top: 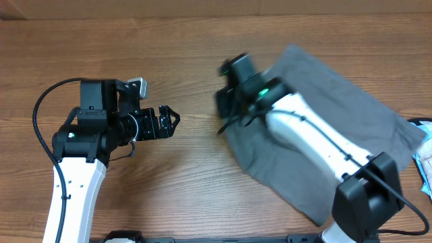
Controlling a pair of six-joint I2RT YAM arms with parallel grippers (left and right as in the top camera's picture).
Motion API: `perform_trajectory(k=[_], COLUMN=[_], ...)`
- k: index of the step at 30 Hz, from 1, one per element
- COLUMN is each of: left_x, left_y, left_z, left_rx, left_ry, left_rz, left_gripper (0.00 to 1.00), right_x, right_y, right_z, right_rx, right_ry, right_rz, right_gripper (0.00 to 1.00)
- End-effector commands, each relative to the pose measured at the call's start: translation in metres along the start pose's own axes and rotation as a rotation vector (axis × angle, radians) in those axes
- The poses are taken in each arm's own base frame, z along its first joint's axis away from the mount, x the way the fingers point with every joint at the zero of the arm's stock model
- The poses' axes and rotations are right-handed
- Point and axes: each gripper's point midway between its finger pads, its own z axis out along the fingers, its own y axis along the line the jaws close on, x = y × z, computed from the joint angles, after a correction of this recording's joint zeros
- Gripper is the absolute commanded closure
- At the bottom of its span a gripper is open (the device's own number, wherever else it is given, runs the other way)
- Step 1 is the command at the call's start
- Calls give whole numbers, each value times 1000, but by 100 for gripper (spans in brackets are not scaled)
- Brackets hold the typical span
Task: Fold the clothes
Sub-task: 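Grasp the shorts with the right gripper and drag them leftward to center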
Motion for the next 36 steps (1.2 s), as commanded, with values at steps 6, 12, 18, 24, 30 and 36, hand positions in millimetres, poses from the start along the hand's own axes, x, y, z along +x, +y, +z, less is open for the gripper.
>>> perform_trajectory(k=[6, 12, 18, 24, 30, 36], left_x=[-7, -4, -6, -6, -6, -6], left_y=[-5, -8, -9, -9, -9, -9], left_z=[-4, -4, -4, -4, -4, -4], left_rx=[20, 41, 44, 44, 44, 44], left_ry=[-16, -2, -9, -8, -8, -9], left_rz=[-9, -2, 13, 13, 14, 14], left_gripper=[0, 0, 0, 0, 0, 0], right_x=[-29, -47, -46, -40, -20, -12], right_y=[-42, -134, -201, -207, -207, -177], right_z=[-14, -27, -13, 34, 82, 118], right_rx=[162, 253, 285, 184, 146, 12], right_ry=[-109, -158, -151, -87, -2, 59], right_rz=[71, 375, 545, 576, 640, 631], right_gripper=[39, 52, 60, 48, 47, 70])
